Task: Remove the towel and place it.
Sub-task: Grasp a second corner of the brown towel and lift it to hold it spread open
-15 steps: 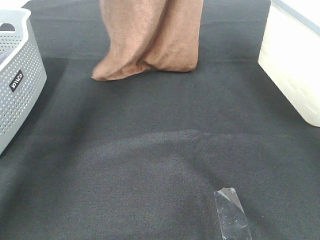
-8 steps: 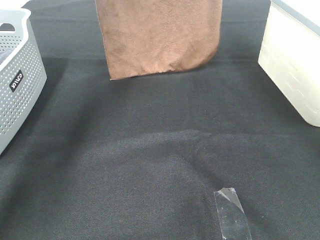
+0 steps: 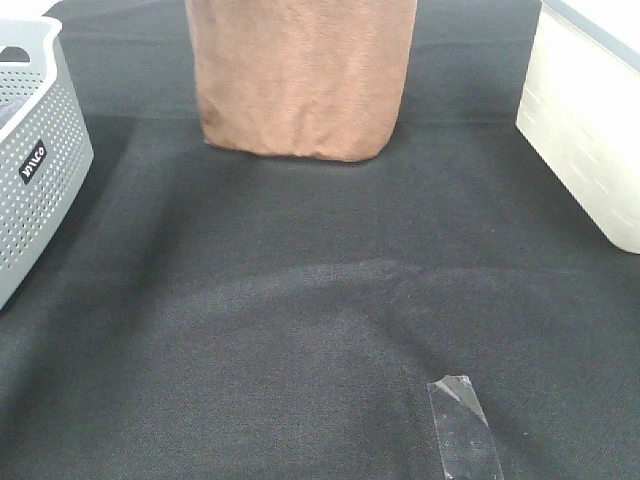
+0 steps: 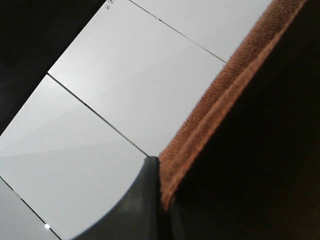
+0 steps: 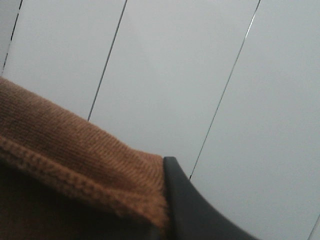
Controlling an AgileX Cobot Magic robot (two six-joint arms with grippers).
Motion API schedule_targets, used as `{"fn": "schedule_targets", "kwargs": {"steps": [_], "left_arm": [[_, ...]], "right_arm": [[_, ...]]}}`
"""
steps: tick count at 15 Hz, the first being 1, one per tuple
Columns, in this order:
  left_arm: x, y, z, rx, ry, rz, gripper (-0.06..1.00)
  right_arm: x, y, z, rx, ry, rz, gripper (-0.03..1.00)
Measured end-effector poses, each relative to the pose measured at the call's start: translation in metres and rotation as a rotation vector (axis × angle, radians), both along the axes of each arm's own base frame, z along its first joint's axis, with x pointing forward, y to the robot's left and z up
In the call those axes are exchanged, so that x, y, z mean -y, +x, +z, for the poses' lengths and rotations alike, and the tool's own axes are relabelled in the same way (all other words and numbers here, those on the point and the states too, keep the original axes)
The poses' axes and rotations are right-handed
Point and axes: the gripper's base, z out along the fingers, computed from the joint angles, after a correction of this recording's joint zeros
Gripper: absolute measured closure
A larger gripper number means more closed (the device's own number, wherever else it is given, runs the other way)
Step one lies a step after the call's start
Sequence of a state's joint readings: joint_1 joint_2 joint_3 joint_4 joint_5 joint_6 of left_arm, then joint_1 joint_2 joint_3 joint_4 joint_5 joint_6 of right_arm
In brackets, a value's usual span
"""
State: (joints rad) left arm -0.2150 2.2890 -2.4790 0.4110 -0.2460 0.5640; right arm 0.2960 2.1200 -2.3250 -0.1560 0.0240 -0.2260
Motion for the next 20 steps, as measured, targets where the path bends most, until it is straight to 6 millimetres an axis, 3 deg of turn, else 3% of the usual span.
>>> {"fn": "schedule_targets", "kwargs": {"steps": [4,7,9,13,17,20], "left_arm": [[-0.003,0.007,-0.012,-0.149,0.005,0.055,0.94],[0.003,0.011,-0.043,-0.512,-0.013,0.134,0.94],[0.009,-0.003,-0.056,-0.789,0.006,0.177,0.94],[0.005,-0.055,-0.037,-1.192,-0.072,0.199,0.94],[0.003,-0.081,-0.015,-1.299,-0.361,0.191,0.94],[0.002,-0.103,-0.012,-1.39,-0.413,0.13,0.94]], "right_arm": [[0.0,0.001,-0.013,-0.157,0.012,-0.002,0.97],[-0.001,-0.004,-0.037,-0.465,0.022,0.012,0.97],[0.0,-0.02,-0.038,-0.633,0.018,0.032,0.97],[0.01,-0.07,-0.017,-0.894,-0.043,0.053,0.97],[0.013,-0.087,-0.019,-1.039,-0.087,0.061,0.97],[0.017,-0.102,-0.012,-1.054,-0.071,0.069,0.97]]}}
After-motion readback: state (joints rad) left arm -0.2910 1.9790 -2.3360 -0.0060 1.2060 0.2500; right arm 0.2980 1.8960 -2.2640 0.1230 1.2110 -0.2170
